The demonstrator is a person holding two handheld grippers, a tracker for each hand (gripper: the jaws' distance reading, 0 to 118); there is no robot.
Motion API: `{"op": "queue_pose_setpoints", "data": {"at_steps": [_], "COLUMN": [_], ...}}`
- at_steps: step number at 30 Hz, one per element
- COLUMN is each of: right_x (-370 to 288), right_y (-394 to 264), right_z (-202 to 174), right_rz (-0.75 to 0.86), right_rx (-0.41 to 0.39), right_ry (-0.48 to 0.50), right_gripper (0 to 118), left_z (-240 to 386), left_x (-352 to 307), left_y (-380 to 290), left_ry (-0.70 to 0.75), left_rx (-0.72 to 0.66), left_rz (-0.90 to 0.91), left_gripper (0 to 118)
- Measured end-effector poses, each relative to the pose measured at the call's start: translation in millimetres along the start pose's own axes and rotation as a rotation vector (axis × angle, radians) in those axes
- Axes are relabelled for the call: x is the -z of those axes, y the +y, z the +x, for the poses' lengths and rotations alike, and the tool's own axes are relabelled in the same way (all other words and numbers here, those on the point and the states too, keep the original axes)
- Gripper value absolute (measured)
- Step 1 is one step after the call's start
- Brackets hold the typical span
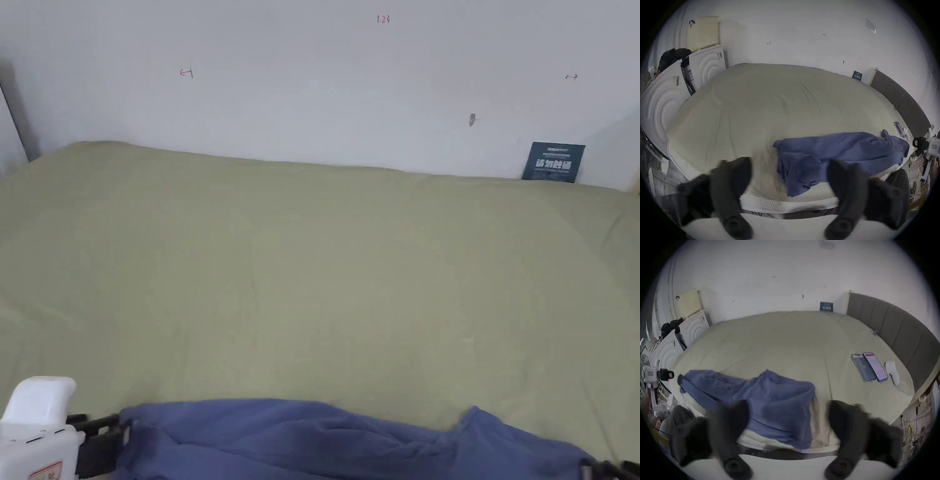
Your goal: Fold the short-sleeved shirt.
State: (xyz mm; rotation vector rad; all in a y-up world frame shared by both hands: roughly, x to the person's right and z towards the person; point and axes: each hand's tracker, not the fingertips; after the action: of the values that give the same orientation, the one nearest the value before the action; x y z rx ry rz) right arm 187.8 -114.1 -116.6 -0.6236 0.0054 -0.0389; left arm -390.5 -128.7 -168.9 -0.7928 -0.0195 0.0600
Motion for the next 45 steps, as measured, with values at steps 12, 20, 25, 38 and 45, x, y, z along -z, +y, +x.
{"op": "queue_pose_setpoints", "data": {"at_steps": [12,20,25,38,45], "right_x": [-50,-66,-64,-52,-58], "right_y": [9,11,10,6,3], "right_z": [-75,-90,-90,-87,-89], "right_rz": [0.305,0.335,0.310,0.243,0.253], "right_rx": [-0.039,-0.035,-0.042,0.016,0.021], "right_ry": [-0.122,-0.139,-0.149,-0.114,-0.083], "right_gripper": [0,0,0,0,0], "left_z": [-46,-89,-95,-67,-75], "left_x": [32,78,109,121,114], "left_y": [22,29,18,14,16], "left_ry": [-0.146,-0.422,-0.537,-0.613,-0.512], "left_rx": [-0.165,-0.359,-0.414,-0.433,-0.445], "left_rz": [-0.149,-0.357,-0.393,-0.415,-0.426], "left_gripper": [0,1,117,114,9]}}
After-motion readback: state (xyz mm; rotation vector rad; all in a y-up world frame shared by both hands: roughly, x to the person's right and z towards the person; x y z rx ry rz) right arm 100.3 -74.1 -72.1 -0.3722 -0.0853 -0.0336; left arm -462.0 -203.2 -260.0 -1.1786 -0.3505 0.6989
